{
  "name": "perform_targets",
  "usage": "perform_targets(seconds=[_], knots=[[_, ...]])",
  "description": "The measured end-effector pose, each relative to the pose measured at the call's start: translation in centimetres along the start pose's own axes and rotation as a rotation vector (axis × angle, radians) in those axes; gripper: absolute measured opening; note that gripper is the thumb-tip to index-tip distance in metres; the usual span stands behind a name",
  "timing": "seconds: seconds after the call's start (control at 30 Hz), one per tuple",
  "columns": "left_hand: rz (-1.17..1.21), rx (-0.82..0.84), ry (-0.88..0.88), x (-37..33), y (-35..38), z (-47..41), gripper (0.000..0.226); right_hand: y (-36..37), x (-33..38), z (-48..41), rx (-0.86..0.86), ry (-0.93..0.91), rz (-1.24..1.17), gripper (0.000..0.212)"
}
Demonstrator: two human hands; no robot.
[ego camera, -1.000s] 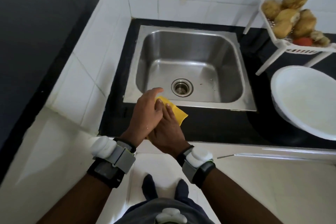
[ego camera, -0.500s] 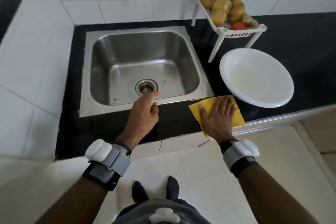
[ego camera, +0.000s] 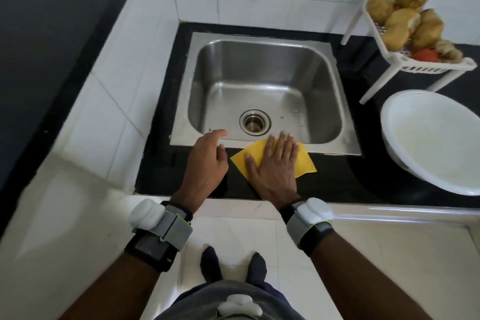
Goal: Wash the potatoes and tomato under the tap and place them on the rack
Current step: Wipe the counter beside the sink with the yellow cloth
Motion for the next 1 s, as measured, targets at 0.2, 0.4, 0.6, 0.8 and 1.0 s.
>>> perform_targets(seconds=[0.2, 0.4, 0.6, 0.8, 1.0], knots=[[-0.041, -0.221, -0.215, 3.3, -3.9, 0.5, 0.048, 2.5, 10.2, 1.2, 0.037, -0.408, -0.139, 0.084], [-0.020, -0.332, -0.341, 4.9, -6.5, 0.7, 0.051, 3.6, 15.1, 0.3, 0.104, -0.656, -0.142, 0.087], [0.041, -0.385, -0.253, 4.9, -7.2, 0.7, 0.036, 5.0, 18.9, -4.5, 0.115, -0.728, -0.146, 0.079], [0.074, -0.361, -0.276, 4.9, -7.8, 0.4, 0.029, 4.8, 20.5, -6.3, 0.099, -0.612, -0.171, 0.088], [0.042, -0.375, -0.263, 4.7, -7.9, 0.6, 0.034, 4.7, 19.7, -4.1, 0.144, -0.669, -0.123, 0.084]])
Point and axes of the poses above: each hand's wrist, its own z-axis away from the middle knuckle, its own y-axis out of the palm, x = y × z, the point moved 1 cm from there along -z, towards the middle knuckle, and after that the axes turned 11 degrees about -x, right-handed, at the moved point
